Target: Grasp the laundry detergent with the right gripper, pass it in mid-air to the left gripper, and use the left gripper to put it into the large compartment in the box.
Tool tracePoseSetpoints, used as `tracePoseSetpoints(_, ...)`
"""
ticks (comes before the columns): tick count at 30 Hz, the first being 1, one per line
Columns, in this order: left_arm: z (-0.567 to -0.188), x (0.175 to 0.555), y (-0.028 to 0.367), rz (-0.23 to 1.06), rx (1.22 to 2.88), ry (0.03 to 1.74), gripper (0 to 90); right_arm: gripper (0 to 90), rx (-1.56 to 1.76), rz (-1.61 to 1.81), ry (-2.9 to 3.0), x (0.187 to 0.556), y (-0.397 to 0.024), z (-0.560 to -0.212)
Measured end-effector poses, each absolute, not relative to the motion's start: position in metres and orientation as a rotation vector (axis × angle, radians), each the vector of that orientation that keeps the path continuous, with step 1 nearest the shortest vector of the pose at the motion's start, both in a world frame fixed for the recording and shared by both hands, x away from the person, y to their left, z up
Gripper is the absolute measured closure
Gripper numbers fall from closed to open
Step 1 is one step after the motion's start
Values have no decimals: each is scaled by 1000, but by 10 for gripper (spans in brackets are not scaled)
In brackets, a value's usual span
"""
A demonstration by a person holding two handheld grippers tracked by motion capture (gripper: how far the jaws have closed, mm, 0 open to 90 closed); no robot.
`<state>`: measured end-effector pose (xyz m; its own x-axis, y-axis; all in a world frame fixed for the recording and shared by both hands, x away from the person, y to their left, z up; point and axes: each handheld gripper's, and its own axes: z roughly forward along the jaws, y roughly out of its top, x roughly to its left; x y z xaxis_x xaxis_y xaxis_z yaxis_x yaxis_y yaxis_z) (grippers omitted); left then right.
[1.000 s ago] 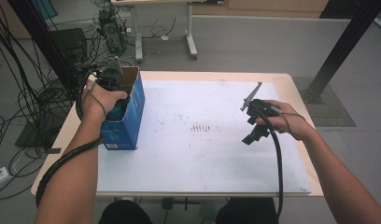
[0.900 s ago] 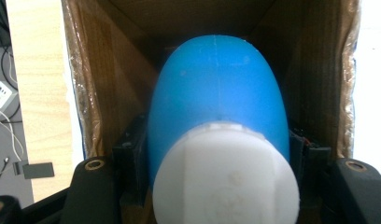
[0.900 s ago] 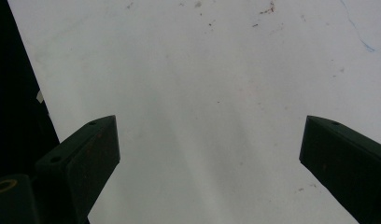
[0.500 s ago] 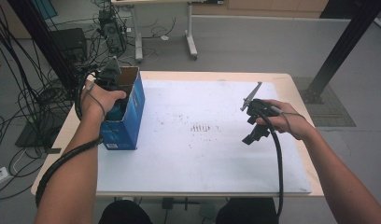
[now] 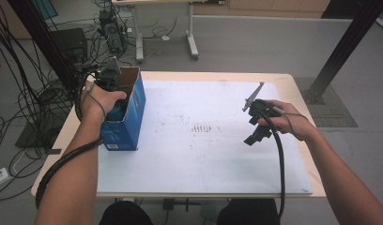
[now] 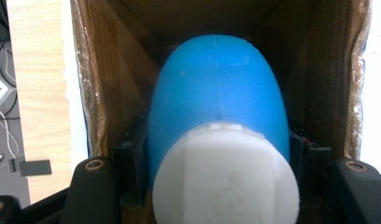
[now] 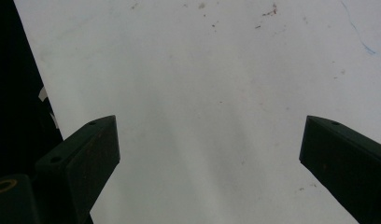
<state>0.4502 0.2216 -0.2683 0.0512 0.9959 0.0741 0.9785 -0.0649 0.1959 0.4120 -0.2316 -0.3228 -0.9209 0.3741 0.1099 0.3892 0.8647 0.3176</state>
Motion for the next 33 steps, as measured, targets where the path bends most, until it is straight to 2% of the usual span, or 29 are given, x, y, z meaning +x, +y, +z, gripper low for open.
tracePoseSetpoints(33,-268,448,220,300,2205,2083,377,49,-615,-521,-2994,412,-231,-320)
